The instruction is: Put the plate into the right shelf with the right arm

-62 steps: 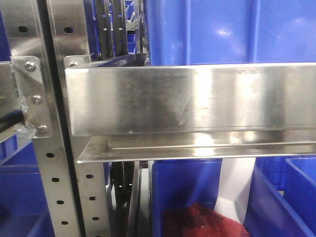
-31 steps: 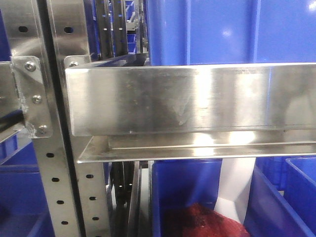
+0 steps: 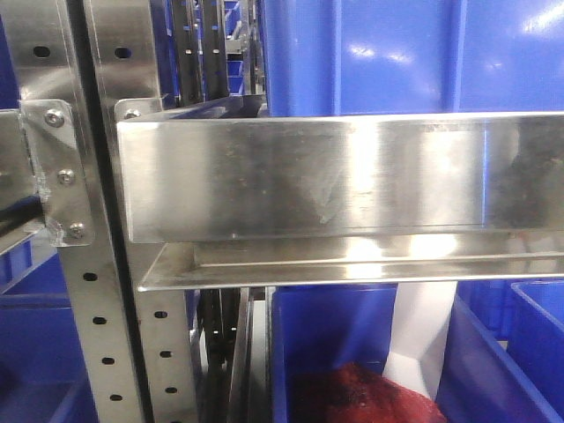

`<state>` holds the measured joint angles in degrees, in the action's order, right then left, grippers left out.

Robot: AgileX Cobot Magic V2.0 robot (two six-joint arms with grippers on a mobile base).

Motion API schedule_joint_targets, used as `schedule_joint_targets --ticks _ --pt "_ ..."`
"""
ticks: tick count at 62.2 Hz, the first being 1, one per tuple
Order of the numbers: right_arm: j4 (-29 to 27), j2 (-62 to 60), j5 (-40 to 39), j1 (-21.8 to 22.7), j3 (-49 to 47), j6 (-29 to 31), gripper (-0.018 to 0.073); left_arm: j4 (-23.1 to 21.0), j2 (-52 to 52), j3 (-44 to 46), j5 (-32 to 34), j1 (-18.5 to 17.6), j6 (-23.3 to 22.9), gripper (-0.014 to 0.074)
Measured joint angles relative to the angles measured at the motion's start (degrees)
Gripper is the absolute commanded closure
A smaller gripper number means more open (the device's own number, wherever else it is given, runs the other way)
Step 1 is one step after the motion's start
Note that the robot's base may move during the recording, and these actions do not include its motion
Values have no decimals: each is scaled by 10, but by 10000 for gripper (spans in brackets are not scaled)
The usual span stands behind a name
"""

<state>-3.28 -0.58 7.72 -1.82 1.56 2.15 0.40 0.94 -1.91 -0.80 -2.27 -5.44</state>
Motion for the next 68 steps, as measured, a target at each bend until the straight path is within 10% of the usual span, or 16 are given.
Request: schedule_joint_targets --ticks 68 --pt "-1 0 -33 0 0 0 513 0 0 0 0 0 0 643"
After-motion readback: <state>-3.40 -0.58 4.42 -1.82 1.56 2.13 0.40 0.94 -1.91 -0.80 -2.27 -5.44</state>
